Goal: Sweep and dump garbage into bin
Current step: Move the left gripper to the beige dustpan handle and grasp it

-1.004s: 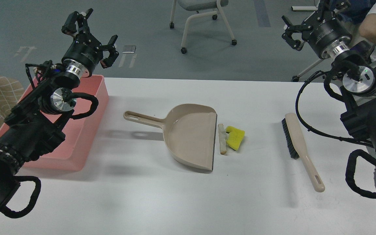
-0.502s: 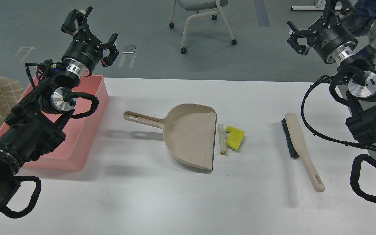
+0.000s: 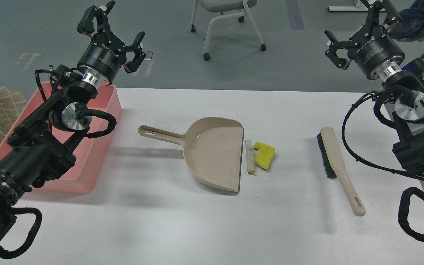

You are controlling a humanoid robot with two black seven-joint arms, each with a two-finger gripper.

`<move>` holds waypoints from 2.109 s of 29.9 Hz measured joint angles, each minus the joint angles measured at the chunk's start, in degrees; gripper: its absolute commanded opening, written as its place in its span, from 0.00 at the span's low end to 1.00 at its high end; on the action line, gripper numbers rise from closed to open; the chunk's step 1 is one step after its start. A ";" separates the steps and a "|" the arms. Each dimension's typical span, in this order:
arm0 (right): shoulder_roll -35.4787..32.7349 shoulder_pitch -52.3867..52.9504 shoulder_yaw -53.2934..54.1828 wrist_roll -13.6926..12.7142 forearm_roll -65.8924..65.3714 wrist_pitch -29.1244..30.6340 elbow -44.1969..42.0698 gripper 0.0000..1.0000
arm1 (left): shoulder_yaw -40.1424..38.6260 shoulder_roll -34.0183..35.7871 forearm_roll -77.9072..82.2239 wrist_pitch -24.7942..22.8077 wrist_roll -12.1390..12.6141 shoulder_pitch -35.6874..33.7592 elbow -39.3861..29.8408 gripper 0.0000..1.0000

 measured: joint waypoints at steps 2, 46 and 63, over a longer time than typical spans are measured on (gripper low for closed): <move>-0.40 -0.26 0.00 0.00 0.00 0.00 0.44 1.00 | 0.14 1.79 0.08 0.98 -0.07 2.67 -4.98 0.98; -7.07 -8.23 0.77 -0.10 0.09 -0.11 8.80 1.00 | 6.83 1.30 37.02 15.13 4.10 25.31 -17.08 0.89; -7.67 -8.32 0.78 -0.10 0.08 -0.11 8.72 1.00 | 10.25 -1.23 37.01 14.68 2.65 20.49 -10.00 0.40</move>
